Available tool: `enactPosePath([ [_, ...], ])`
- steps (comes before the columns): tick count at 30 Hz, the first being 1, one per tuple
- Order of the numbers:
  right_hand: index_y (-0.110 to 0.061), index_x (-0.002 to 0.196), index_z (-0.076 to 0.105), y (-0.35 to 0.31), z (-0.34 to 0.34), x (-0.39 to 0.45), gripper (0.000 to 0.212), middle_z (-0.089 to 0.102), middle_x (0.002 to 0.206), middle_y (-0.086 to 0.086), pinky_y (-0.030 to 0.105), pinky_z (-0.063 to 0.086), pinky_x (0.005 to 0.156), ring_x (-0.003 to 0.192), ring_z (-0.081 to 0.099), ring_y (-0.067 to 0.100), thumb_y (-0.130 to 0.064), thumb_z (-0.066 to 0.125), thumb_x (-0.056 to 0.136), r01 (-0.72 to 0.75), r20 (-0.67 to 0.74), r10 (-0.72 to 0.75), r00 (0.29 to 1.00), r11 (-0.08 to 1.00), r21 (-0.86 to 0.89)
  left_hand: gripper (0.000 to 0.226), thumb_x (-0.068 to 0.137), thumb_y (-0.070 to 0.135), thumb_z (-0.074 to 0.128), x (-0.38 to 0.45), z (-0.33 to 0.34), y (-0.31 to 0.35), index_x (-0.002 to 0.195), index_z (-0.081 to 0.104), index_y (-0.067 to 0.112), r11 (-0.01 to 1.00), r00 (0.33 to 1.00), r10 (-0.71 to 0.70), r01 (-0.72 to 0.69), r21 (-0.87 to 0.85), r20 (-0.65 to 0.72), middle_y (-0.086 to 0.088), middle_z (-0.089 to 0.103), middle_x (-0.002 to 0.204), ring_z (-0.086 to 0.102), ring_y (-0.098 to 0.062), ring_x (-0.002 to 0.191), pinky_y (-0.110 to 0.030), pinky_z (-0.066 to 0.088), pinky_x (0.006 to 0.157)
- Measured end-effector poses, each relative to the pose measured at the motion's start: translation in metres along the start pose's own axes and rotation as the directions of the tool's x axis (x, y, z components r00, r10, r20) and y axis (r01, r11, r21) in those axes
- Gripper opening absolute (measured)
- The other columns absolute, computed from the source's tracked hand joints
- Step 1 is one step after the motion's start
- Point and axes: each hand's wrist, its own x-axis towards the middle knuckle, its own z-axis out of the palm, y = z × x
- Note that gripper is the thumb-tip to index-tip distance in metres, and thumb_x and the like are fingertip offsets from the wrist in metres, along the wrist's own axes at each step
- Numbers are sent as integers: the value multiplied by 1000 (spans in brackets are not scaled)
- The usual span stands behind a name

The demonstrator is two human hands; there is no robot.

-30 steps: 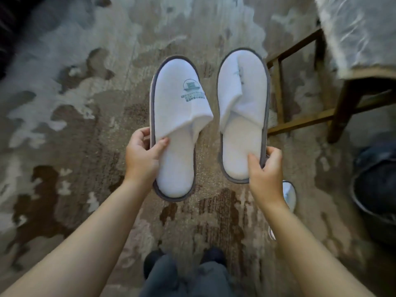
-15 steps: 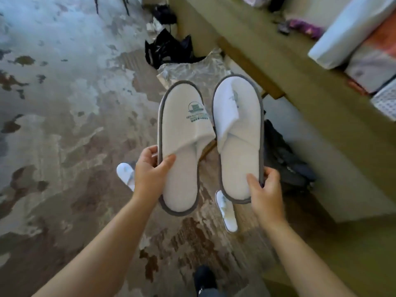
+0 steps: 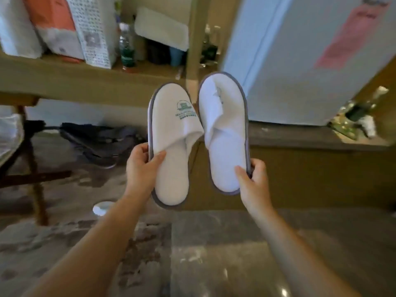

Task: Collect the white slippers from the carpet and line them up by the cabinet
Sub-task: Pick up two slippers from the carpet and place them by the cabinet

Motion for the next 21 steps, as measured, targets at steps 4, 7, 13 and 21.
enactPosePath([
  [4,-17,99,35,29,-125,-29,22,44,84,-13,10,43,54,74,48,3,-11,52,86,-103,-240,110,965,994,42,20,80,23,61,-62,107,33,94,46,21,999,969,45,-45,-4,243,16,50,78,49,0,71,-17,37,54],
  [7,-20,101,34,55,-216,-62,24,44,86,-15,12,43,54,77,49,2,-14,52,87,-171,-370,192,909,981,89,20,80,22,61,-125,180,50,95,48,20,996,908,86,-73,-46,410,16,52,79,50,0,72,-18,38,54],
  [13,-16,101,36,111,-386,-137,22,47,99,1,14,40,56,91,49,16,-12,52,87,-246,-580,268,769,962,120,19,79,17,62,-269,306,68,93,49,19,989,757,149,-102,-110,636,12,54,79,53,-3,72,-20,41,56],
  [21,-10,101,39,176,-532,-178,20,46,97,3,22,43,64,88,48,16,-7,52,86,-326,-706,377,600,921,215,22,78,20,63,-387,434,78,96,53,16,993,618,119,-93,-78,777,12,57,80,55,-4,73,-22,44,57],
])
